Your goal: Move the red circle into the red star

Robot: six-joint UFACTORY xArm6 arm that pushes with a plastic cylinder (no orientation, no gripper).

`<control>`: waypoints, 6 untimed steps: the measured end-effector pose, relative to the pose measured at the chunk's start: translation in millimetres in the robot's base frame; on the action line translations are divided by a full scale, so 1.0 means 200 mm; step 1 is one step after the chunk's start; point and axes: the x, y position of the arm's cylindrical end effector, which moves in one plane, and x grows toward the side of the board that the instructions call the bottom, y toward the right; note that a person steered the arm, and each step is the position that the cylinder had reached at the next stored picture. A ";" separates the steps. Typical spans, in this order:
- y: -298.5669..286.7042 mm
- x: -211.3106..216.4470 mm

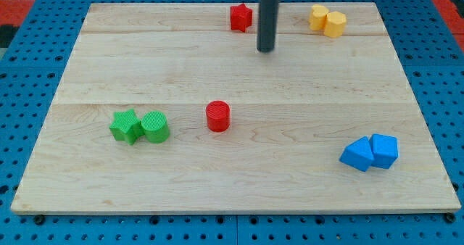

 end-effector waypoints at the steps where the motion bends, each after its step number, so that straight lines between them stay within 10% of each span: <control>1: 0.00 0.44; 2: -0.14 0.72; 4: -0.36 0.38; 6: -0.43 0.81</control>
